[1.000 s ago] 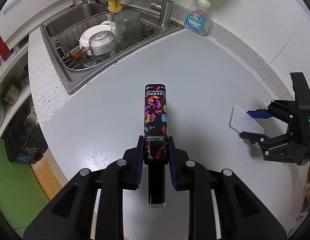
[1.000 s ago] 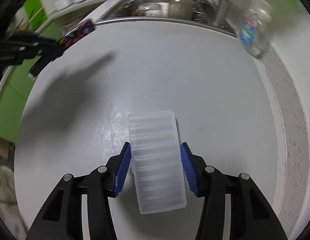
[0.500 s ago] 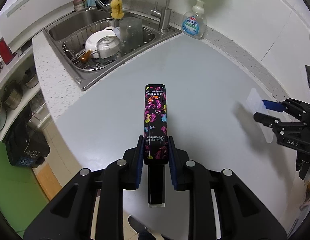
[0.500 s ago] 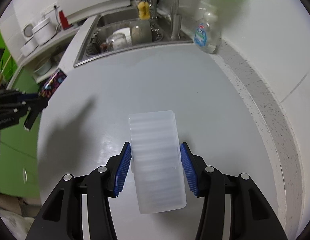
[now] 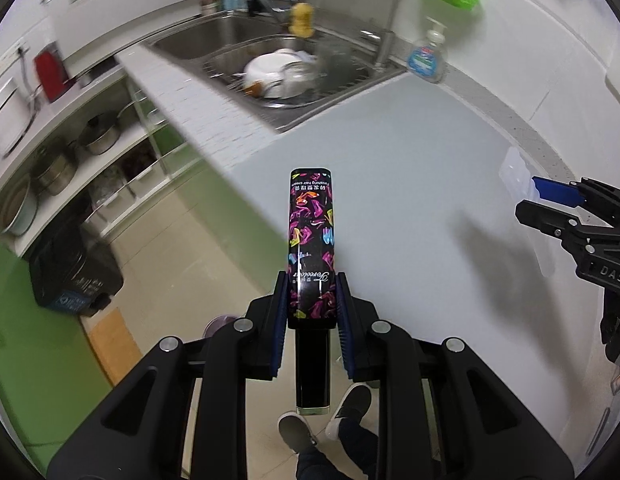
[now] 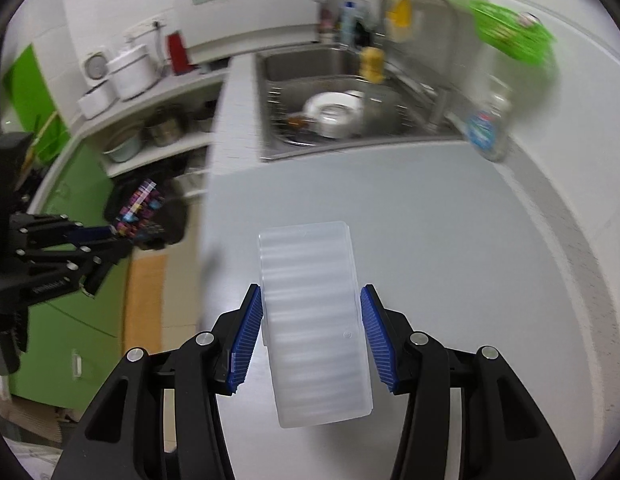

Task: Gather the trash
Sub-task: 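Carry the tube and tray over the pink bin and open both grippers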

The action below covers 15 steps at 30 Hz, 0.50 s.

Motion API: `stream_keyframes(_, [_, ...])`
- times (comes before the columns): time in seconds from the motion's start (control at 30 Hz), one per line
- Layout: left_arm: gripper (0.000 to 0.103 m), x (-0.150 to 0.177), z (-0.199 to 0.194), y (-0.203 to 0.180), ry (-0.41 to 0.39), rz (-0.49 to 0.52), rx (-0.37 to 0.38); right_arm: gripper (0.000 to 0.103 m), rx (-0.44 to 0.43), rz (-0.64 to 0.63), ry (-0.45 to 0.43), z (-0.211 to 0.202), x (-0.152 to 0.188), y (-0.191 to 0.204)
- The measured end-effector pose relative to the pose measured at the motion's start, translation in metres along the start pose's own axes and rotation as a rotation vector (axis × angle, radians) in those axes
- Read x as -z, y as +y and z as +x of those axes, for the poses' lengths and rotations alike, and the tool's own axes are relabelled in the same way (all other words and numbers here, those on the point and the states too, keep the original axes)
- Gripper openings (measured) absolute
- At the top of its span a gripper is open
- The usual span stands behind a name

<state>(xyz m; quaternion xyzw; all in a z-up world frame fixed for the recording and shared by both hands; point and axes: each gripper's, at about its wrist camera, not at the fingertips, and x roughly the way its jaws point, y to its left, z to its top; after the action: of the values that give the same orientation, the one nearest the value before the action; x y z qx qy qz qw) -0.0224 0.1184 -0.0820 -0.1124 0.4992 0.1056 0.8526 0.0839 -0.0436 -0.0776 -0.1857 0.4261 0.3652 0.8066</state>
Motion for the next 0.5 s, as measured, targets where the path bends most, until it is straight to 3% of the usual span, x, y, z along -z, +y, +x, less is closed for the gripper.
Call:
stream_keyframes(0.27, [0.022, 0.064, -0.008, 0.081, 0.029, -0.102, -0.053, 0.049, -0.144, -0.098, 0.023, 0.032, -0.008, 0.107])
stream_keyframes(0.5, [0.022, 0.117, 0.025, 0.147, 0.076, -0.227, -0.082, 0.049, -0.211, -0.167, 0.096, 0.107, -0.004, 0.183])
